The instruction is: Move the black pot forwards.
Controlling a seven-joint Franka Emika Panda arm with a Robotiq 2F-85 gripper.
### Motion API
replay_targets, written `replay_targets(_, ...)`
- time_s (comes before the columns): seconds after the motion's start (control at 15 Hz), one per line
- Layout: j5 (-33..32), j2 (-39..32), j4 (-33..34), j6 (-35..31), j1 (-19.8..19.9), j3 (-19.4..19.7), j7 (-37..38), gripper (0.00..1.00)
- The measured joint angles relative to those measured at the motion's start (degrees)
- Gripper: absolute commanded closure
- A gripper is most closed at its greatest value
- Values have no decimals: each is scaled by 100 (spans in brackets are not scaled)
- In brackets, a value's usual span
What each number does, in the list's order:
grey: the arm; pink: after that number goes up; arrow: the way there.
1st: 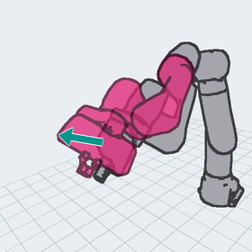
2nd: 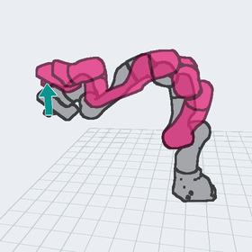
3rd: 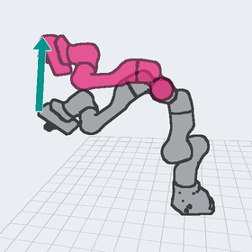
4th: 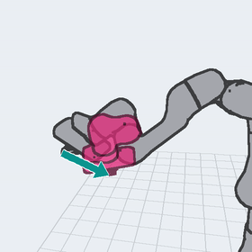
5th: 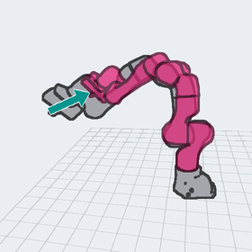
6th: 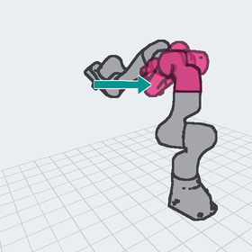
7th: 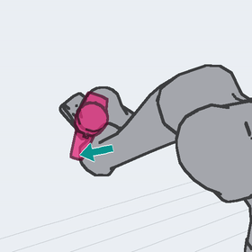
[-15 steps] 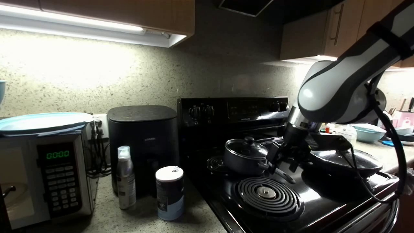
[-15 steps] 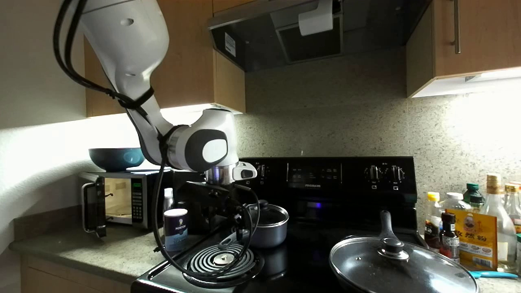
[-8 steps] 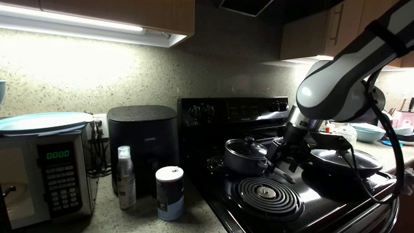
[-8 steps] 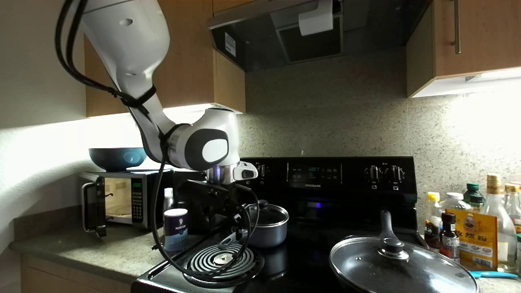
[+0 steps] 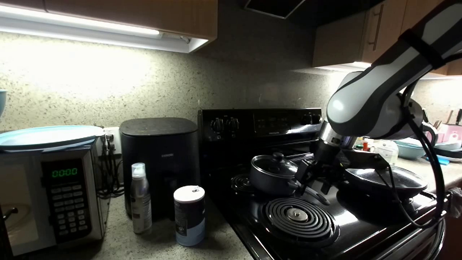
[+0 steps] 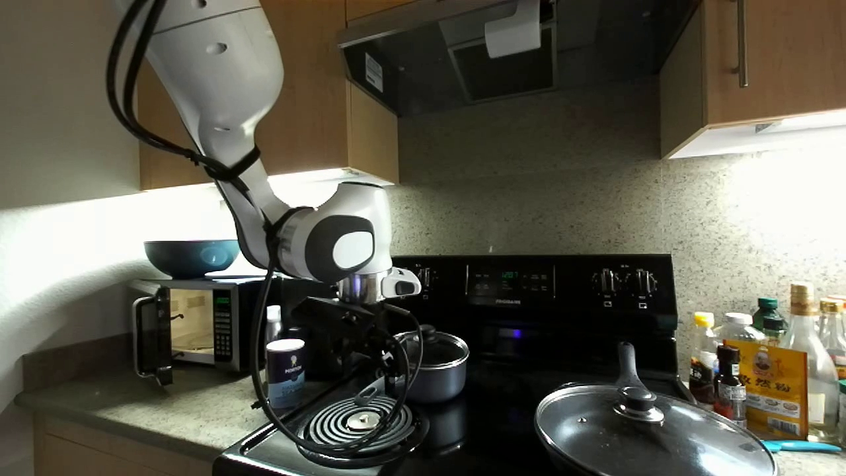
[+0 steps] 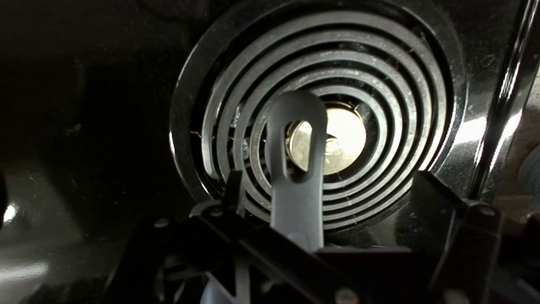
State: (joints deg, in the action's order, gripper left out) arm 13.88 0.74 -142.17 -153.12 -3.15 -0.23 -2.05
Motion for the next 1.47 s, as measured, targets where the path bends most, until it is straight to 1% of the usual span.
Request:
replay_targets(0.4, 0, -153, 95, 29, 21, 14, 0, 0)
replay_targets(0.47, 0, -172, 108, 37, 25, 16, 0, 25)
replay_targets(0.53, 0, -195, 122, 42, 32, 17, 0, 27)
replay_targets(0.6, 0, -219, 138, 46, 40, 17, 0, 33)
replay_targets(0.67, 0, -241, 156, 48, 48, 17, -1, 41)
replay_targets(1.2, -12, -321, 232, 59, 73, 17, -2, 92)
replay_targets(1.27, -47, -320, 230, 71, 73, 15, -1, 90)
replay_targets(1.47, -132, -236, 180, 245, 72, 1, 3, 89)
